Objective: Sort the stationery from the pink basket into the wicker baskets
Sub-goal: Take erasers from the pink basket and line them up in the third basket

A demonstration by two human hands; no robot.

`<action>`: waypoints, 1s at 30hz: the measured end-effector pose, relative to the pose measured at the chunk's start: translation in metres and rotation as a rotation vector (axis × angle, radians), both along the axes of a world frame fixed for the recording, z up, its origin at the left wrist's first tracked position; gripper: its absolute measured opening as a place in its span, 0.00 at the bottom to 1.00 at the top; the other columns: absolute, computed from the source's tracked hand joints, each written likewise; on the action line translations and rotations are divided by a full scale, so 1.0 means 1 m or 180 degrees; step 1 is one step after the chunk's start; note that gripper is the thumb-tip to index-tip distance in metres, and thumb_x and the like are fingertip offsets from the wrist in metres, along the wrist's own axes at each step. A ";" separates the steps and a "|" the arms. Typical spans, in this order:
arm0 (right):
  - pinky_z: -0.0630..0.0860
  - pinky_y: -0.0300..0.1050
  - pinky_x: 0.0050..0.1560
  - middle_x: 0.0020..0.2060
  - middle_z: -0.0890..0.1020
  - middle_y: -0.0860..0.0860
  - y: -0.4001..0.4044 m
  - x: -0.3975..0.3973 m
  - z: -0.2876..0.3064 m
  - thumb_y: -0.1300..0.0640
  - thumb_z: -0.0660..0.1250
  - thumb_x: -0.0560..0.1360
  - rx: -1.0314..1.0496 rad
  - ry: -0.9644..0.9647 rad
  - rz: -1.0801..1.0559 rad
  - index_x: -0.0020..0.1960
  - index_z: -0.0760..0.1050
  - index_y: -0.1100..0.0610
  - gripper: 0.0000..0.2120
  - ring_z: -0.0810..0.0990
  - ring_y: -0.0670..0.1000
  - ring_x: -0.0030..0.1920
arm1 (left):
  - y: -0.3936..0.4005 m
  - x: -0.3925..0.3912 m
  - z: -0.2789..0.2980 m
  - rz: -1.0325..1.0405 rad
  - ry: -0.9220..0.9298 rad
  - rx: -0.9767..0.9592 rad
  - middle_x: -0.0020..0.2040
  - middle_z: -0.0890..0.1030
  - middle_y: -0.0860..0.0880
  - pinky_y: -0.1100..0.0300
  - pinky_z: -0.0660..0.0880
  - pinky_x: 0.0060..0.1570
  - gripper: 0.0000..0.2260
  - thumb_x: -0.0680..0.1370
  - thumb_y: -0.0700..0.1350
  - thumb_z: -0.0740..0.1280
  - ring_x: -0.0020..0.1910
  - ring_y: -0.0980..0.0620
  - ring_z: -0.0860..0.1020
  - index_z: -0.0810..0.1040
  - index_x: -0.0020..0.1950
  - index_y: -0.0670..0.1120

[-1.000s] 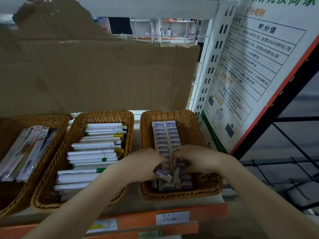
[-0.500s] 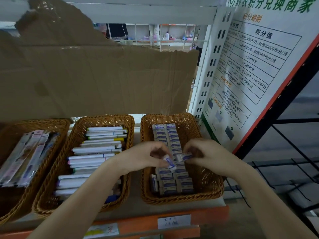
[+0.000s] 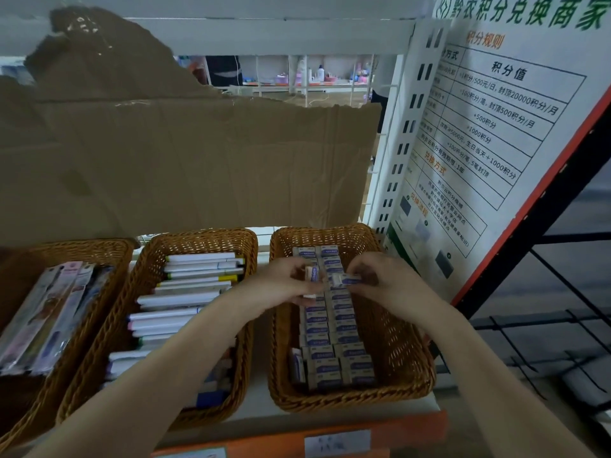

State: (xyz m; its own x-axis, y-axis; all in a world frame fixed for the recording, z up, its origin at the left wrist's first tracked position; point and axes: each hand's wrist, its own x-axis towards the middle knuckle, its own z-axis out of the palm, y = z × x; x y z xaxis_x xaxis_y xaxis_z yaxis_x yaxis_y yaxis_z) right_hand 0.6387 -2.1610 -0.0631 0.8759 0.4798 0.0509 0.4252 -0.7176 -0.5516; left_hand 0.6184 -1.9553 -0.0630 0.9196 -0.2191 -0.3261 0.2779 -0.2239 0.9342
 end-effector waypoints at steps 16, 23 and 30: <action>0.69 0.43 0.48 0.56 0.72 0.51 0.039 0.071 -0.028 0.53 0.65 0.76 -0.0966 -0.0683 -0.0037 0.57 0.73 0.55 0.11 0.69 0.50 0.59 | -0.006 0.065 -0.020 -0.0744 -0.2018 0.4232 0.61 0.71 0.45 0.55 0.68 0.56 0.13 0.78 0.43 0.64 0.63 0.45 0.68 0.72 0.62 0.45; 0.74 0.47 0.50 0.56 0.73 0.51 0.039 0.074 -0.030 0.52 0.65 0.76 -0.0987 -0.0680 -0.0025 0.56 0.72 0.55 0.11 0.69 0.50 0.59 | -0.009 0.068 -0.021 -0.0727 -0.2059 0.4178 0.63 0.71 0.45 0.54 0.68 0.57 0.14 0.78 0.43 0.64 0.63 0.46 0.69 0.70 0.62 0.45; 0.73 0.51 0.55 0.55 0.72 0.52 0.039 0.074 -0.031 0.55 0.66 0.76 -0.0830 -0.0530 0.0035 0.55 0.72 0.57 0.09 0.69 0.51 0.58 | -0.002 0.067 -0.028 -0.0677 -0.2157 0.3896 0.60 0.73 0.46 0.57 0.67 0.50 0.11 0.77 0.46 0.65 0.61 0.48 0.70 0.73 0.58 0.45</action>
State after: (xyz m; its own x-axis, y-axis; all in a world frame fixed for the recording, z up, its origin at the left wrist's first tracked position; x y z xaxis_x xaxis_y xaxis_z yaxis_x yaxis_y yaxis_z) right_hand 0.7124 -2.1215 -0.0937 0.8605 0.5051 0.0672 0.5029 -0.8206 -0.2716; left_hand 0.6851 -1.9575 -0.0909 0.9581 -0.2760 0.0766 -0.2807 -0.9580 0.0586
